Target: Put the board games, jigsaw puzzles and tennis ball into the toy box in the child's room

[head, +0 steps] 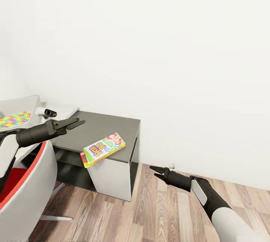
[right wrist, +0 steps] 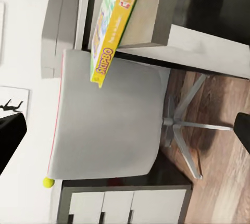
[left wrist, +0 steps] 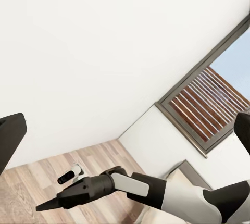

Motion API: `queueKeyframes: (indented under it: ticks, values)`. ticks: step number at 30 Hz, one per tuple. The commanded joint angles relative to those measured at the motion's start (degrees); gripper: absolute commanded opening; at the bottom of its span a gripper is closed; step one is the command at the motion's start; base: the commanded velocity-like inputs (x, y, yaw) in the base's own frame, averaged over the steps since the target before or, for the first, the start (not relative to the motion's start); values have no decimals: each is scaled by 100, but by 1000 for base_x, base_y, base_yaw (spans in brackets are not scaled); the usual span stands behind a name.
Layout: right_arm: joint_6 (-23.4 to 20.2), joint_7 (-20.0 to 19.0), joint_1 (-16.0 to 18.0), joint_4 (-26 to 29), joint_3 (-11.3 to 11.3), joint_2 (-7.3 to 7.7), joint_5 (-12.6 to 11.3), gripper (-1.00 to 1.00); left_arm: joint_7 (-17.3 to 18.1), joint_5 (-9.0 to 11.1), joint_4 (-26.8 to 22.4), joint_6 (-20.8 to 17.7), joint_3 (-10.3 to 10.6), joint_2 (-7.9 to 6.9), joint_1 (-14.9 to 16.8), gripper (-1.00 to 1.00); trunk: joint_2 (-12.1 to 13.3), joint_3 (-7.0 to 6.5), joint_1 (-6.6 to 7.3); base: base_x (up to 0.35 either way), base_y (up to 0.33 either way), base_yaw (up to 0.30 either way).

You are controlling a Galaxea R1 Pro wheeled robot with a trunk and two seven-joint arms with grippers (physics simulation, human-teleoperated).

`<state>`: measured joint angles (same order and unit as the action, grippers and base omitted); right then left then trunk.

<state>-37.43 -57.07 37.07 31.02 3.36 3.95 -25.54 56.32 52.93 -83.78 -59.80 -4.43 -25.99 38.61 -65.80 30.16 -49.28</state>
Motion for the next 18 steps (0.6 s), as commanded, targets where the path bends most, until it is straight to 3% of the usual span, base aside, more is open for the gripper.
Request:
queueKeyframes:
  ticks: [1,18]
  values:
    - [-37,-6,2,1,7,1,-21,100,23,-11,2,-20,-3,0,6,100,-3,-1,0,0,-2,239]
    - [-36,-12,2,1,19,17,-21,100,46,-2,-24,-20,-22,-12,6,100,-3,-103,0,0,45,238]
